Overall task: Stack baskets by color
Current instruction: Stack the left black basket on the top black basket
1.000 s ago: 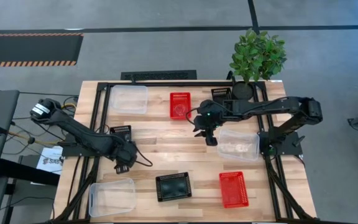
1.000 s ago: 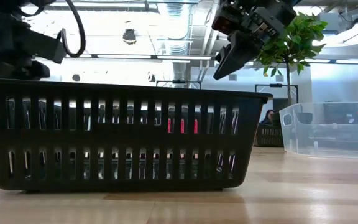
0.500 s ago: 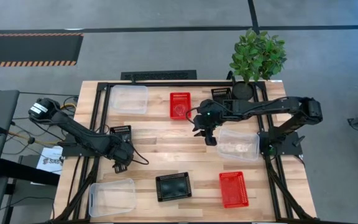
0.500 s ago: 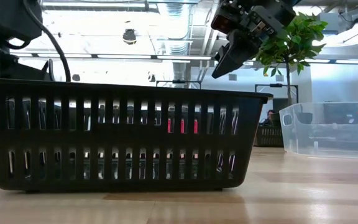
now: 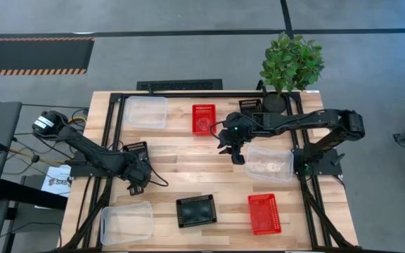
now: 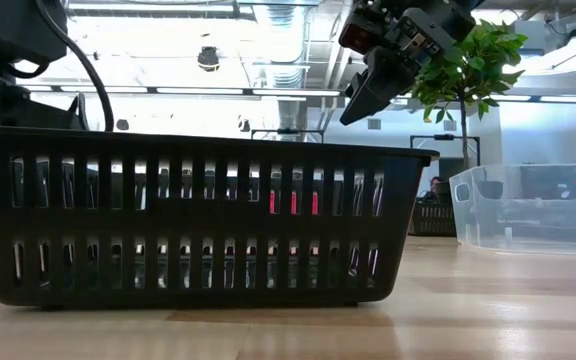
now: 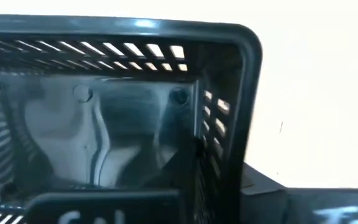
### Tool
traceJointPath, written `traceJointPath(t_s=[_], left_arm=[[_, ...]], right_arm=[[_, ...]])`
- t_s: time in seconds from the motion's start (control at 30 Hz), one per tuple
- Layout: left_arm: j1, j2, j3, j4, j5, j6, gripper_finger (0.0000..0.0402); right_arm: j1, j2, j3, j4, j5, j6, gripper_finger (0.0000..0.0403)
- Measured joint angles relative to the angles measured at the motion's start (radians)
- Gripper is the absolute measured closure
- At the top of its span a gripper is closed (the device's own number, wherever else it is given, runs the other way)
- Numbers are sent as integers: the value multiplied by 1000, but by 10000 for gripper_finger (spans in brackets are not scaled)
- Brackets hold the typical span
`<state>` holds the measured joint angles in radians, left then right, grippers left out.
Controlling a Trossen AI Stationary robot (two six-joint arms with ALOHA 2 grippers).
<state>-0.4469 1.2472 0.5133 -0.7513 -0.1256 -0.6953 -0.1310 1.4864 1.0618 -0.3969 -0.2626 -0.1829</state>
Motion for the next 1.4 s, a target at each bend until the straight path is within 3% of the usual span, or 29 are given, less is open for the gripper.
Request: traceJointPath(t_s=[0.2, 0.63, 0.9, 1.03, 1.2, 1.4], left_arm=[[0, 0, 20, -32, 8, 27, 394], [61, 0, 250, -195, 9, 166, 401], [136, 0, 424, -201, -110, 399, 401], [191, 0, 463, -98, -120, 550, 401], [257, 0, 464, 167, -122, 770, 402], [335, 1, 464, 432, -103, 968, 401]], right_arm=[[0, 0, 0, -2, 0, 0, 276], [-9, -141, -6, -124, -1, -35, 276], [-34, -287, -138, -95, 0, 31, 276], [-36, -392, -254, 13, 1, 46, 276], [-43, -517, -373, 165, 2, 97, 276], [-64, -601, -442, 218, 56, 133, 276]])
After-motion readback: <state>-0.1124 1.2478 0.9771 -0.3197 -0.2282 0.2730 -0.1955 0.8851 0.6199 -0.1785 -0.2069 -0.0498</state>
